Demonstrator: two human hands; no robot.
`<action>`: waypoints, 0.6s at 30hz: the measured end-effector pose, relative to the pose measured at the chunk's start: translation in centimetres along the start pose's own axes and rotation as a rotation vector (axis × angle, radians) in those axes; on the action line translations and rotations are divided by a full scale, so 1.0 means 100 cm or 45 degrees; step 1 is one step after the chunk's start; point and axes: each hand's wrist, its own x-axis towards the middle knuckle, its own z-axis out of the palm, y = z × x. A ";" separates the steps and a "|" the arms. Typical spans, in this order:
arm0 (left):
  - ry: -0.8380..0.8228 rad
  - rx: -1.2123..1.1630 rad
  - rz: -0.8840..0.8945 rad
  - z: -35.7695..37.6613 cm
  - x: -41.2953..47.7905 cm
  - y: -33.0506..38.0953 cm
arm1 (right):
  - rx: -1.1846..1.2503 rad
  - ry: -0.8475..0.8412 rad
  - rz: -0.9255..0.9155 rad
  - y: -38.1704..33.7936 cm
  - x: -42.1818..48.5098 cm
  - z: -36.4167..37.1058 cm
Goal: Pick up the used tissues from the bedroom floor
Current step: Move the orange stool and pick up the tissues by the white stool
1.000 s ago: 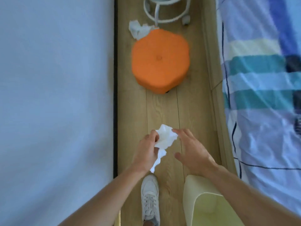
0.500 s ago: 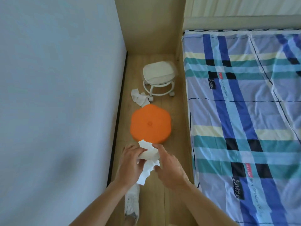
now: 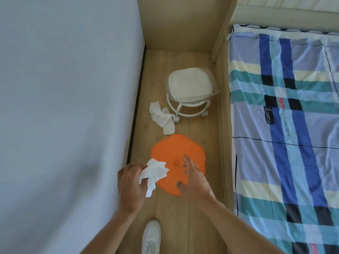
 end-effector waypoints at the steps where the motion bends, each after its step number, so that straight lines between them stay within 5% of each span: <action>1: 0.008 0.007 -0.027 -0.001 0.009 0.000 | 0.027 0.012 0.005 -0.007 0.010 -0.007; 9: 0.012 -0.013 -0.211 0.014 0.073 0.020 | 0.422 0.110 0.076 -0.020 0.063 -0.065; 18: 0.158 -0.058 -0.420 0.051 0.178 0.015 | 0.279 -0.119 0.117 -0.012 0.207 -0.059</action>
